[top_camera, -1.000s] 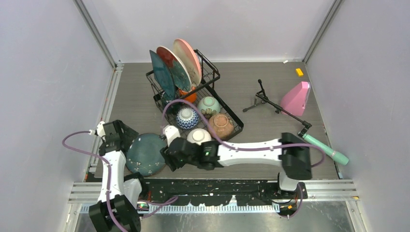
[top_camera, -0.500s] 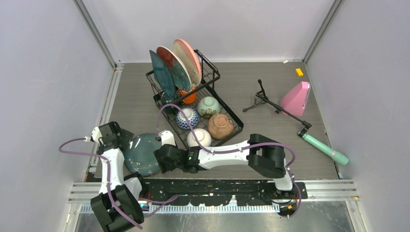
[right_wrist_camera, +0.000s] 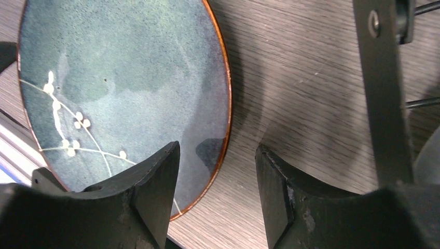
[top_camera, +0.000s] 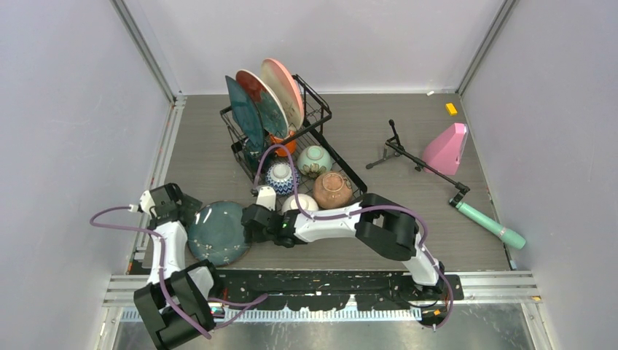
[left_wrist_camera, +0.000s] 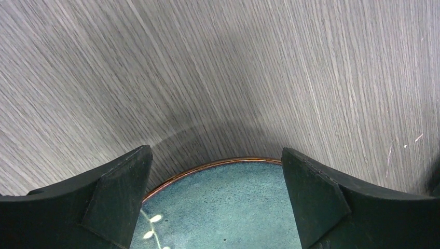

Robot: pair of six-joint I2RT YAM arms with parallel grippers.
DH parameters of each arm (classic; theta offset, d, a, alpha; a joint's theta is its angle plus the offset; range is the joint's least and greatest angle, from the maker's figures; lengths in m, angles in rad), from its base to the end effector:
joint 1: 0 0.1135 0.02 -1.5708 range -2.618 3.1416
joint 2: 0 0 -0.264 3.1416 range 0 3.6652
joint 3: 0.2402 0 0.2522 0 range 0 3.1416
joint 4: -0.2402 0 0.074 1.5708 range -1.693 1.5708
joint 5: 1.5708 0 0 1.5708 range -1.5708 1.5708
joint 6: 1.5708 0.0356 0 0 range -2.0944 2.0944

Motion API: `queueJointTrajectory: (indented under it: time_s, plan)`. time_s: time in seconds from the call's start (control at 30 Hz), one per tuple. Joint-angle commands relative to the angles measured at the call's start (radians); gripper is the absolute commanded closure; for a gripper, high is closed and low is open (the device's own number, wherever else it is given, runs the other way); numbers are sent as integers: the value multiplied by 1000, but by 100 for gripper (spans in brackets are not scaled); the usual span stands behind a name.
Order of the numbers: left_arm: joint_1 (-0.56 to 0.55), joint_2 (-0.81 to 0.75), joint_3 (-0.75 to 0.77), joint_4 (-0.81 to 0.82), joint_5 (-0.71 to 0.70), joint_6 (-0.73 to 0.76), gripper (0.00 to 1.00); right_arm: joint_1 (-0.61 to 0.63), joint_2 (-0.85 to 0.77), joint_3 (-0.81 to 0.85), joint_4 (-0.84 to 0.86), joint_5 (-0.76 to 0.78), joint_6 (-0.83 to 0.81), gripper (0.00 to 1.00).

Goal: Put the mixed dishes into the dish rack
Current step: Pick up the plate from the corner of the board.

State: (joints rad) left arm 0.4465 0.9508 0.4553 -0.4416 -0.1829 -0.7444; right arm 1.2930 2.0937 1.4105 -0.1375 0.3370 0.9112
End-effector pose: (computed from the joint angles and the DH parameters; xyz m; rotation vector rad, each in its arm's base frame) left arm 0.1552 0.0815 0.1768 -1.4571 2.0174 0.1045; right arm 0.1356 0.4324 0.1554 -0.3015 2.4189 0.6673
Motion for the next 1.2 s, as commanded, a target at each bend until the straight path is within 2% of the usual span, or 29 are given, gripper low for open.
queueJointTrajectory:
  time_s: [0.0,0.27,0.4,0.47,0.57,0.73,1.17]
  plan:
    - [8,-28,-11,58,22,25,1,8,41,30,80,52,85,39]
    - [8,81,-11,83,128,39,2,-14,98,25,199,38,205,41]
    - [8,157,-8,102,174,39,2,-26,117,-3,270,14,249,48]
    - [8,169,-16,121,194,40,2,-28,116,-15,293,12,249,55]
    - [8,167,-24,135,227,42,2,-35,103,-41,332,13,245,79]
    - [8,122,-35,131,220,46,2,-38,51,-50,361,-4,189,99]
    - [8,-122,27,20,137,57,0,-38,-272,-192,368,20,-111,100]
